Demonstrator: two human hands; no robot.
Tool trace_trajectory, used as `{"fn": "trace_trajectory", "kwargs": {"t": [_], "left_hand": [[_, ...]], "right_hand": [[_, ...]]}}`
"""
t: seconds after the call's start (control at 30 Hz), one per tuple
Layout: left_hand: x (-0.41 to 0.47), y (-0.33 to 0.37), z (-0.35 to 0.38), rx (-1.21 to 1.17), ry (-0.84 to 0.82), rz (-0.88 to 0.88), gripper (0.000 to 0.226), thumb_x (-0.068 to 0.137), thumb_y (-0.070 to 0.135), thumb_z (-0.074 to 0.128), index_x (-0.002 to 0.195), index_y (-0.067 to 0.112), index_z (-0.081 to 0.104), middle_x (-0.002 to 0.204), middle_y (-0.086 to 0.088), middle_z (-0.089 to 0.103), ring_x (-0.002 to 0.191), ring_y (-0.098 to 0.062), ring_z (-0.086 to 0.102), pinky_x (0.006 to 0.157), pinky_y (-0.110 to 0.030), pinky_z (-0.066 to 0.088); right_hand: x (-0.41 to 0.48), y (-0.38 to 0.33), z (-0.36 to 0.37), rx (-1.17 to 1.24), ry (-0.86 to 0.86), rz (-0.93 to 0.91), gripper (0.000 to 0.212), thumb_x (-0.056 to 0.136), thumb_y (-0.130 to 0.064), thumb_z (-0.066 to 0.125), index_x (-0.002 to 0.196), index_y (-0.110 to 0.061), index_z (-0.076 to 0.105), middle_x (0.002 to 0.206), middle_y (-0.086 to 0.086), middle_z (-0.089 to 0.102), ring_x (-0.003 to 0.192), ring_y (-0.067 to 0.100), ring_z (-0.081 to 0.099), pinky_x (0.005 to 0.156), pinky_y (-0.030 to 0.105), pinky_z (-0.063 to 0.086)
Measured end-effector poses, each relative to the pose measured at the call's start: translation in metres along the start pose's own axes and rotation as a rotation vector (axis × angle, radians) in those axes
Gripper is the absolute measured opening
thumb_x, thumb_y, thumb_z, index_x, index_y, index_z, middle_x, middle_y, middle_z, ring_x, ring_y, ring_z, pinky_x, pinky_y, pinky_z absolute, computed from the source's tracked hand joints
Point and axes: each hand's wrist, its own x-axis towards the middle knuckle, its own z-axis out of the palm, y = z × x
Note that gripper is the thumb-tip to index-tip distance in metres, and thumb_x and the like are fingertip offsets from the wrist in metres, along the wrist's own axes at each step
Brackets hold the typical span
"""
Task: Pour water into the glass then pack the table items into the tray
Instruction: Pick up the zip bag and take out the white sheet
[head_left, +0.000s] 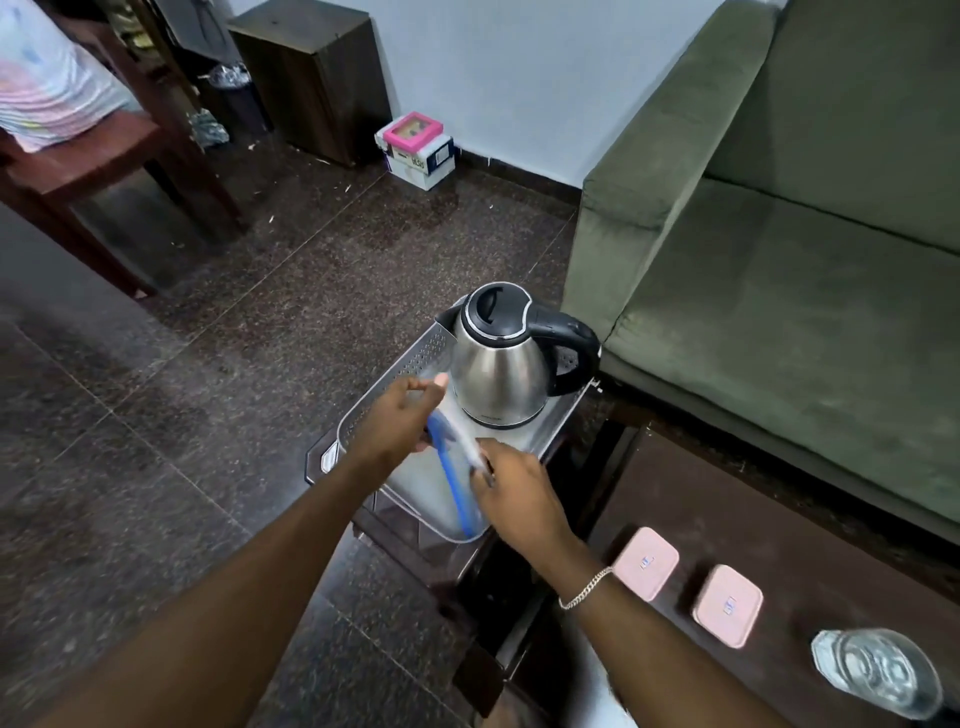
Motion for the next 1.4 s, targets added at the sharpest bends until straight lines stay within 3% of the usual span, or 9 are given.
{"fn": "trace_trajectory", "kwargs": {"t": [0.2, 0.4, 0.5, 0.57, 0.7, 0.93, 1.1, 1.23, 1.4], "left_hand": [[-0.049, 0.014, 0.045, -0.111, -0.194, 0.132, 0.06, 0.072, 0.05, 0.086, 0.121, 0.027, 0.06, 0.095, -0.012, 0.08, 0.089, -0.017, 0.078, 0.076, -0.03, 0.061], [-0.1, 0.039, 0.11, 0.021, -0.105, 0.321, 0.024, 0.085, -0.003, 0.076, 0.104, 0.007, 0.067, 0.084, -0.018, 0.078, 0.078, -0.029, 0.076, 0.078, -0.046, 0.06], [-0.127, 0.055, 0.144, 0.057, -0.12, 0.43, 0.016, 0.087, 0.001, 0.075, 0.098, 0.006, 0.066, 0.08, -0.014, 0.077, 0.073, -0.023, 0.076, 0.073, -0.034, 0.057], [-0.144, 0.066, 0.168, 0.097, -0.142, 0.472, 0.015, 0.087, 0.005, 0.076, 0.096, 0.01, 0.066, 0.075, -0.008, 0.076, 0.069, -0.023, 0.075, 0.07, -0.03, 0.055], [-0.176, 0.081, 0.217, 0.119, -0.231, 0.509, 0.019, 0.084, 0.005, 0.077, 0.099, 0.015, 0.069, 0.078, 0.0, 0.075, 0.072, -0.015, 0.072, 0.074, -0.036, 0.058], [-0.221, 0.086, 0.271, 0.308, -0.226, 0.694, 0.031, 0.081, -0.007, 0.064, 0.09, 0.021, 0.056, 0.084, -0.001, 0.064, 0.058, -0.006, 0.06, 0.061, -0.027, 0.049], [-0.24, 0.09, 0.293, 0.513, -0.17, 0.797, 0.045, 0.083, -0.019, 0.05, 0.111, 0.001, 0.079, 0.135, -0.009, 0.068, 0.123, -0.021, 0.065, 0.105, -0.019, 0.042], [-0.267, 0.096, 0.326, 0.529, -0.299, 0.875, 0.058, 0.085, -0.015, 0.048, 0.136, 0.005, 0.067, 0.147, 0.004, 0.057, 0.131, -0.01, 0.055, 0.109, -0.005, 0.032], [-0.292, 0.104, 0.359, 0.631, -0.428, 0.872, 0.061, 0.088, -0.003, 0.044, 0.147, 0.009, 0.056, 0.161, 0.002, 0.045, 0.136, -0.02, 0.055, 0.112, -0.034, 0.045]], "right_hand": [[-0.032, 0.008, -0.06, 0.27, 0.157, 0.108, 0.006, 0.091, -0.019, 0.069, 0.088, -0.014, 0.068, 0.067, -0.001, 0.065, 0.062, 0.006, 0.055, 0.061, 0.027, 0.041], [-0.079, 0.046, -0.125, 0.478, 0.23, 0.235, 0.016, 0.093, -0.009, 0.07, 0.109, -0.009, 0.073, 0.1, 0.013, 0.078, 0.086, 0.024, 0.071, 0.085, 0.053, 0.056], [-0.112, 0.069, -0.162, 0.324, 0.58, 0.282, 0.046, 0.09, -0.014, 0.074, 0.133, -0.009, 0.061, 0.125, 0.008, 0.068, 0.114, 0.026, 0.063, 0.102, 0.042, 0.05], [-0.14, 0.075, -0.183, 0.247, 0.75, 0.218, 0.06, 0.086, -0.036, 0.078, 0.14, -0.021, 0.054, 0.116, -0.002, 0.063, 0.108, 0.017, 0.058, 0.094, 0.028, 0.047], [-0.18, 0.076, -0.21, 0.353, 0.488, 0.145, 0.064, 0.079, -0.053, 0.08, 0.135, -0.039, 0.052, 0.087, -0.006, 0.069, 0.078, 0.008, 0.067, 0.071, 0.017, 0.053], [-0.239, 0.11, -0.257, 0.221, 0.574, 0.103, 0.042, 0.085, 0.001, 0.064, 0.113, -0.029, 0.057, 0.079, -0.007, 0.064, 0.069, 0.012, 0.06, 0.065, 0.022, 0.049], [-0.279, 0.134, -0.287, -0.15, 0.594, 0.244, 0.021, 0.089, -0.005, 0.057, 0.094, -0.016, 0.074, 0.086, 0.004, 0.056, 0.075, 0.03, 0.063, 0.067, 0.039, 0.051], [-0.294, 0.125, -0.303, -0.466, 0.474, 0.544, 0.017, 0.096, -0.025, 0.049, 0.099, -0.018, 0.064, 0.094, 0.012, 0.069, 0.088, 0.043, 0.068, 0.063, 0.037, 0.039], [-0.303, 0.114, -0.317, -0.061, 0.44, 0.588, 0.027, 0.085, -0.01, 0.047, 0.095, -0.009, 0.072, 0.094, 0.012, 0.071, 0.088, 0.039, 0.07, 0.075, 0.037, 0.057]]}}
